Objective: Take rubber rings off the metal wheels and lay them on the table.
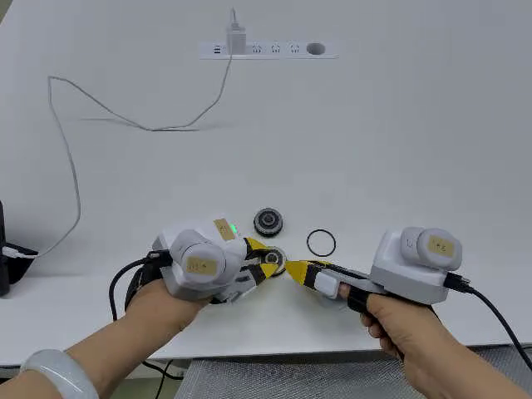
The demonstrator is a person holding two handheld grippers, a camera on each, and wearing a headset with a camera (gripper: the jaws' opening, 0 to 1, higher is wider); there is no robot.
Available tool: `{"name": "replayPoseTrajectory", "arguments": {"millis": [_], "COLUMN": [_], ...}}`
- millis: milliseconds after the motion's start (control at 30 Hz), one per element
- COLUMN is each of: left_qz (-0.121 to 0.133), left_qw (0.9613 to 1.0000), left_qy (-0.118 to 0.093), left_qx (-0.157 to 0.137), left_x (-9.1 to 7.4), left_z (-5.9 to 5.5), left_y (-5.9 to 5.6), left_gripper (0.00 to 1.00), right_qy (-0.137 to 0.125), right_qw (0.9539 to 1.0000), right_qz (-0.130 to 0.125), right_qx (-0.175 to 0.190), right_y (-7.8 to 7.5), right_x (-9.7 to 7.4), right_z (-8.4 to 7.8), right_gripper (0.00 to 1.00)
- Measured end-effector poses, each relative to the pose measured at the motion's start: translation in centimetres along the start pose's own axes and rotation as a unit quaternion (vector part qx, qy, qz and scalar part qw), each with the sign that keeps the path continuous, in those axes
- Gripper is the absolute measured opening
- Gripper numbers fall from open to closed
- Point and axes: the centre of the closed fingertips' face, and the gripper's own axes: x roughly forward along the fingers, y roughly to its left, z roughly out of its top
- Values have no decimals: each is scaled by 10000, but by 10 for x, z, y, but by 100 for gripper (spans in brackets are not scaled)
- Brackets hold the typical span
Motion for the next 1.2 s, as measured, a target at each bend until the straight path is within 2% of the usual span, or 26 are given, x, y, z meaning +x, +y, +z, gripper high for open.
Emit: {"name": "replayPoseTrajectory", "arguments": {"millis": [867,1200], "left_qz": [23,23], "left_qw": [10000,10000], "left_qy": [-43,-54], "left_qx": [-72,-78], "left_x": [0,1], "left_z": [-1,-1], "left_y": [2,1], "left_gripper": [14,14], "right_qy": [-80,-57], "right_qw": [9992,9978], "right_qz": [15,42], "right_qx": [396,654], "right_y": [-4,-8], "right_x": [13,18], "right_z": [-2,-6], "right_gripper": [18,22]}}
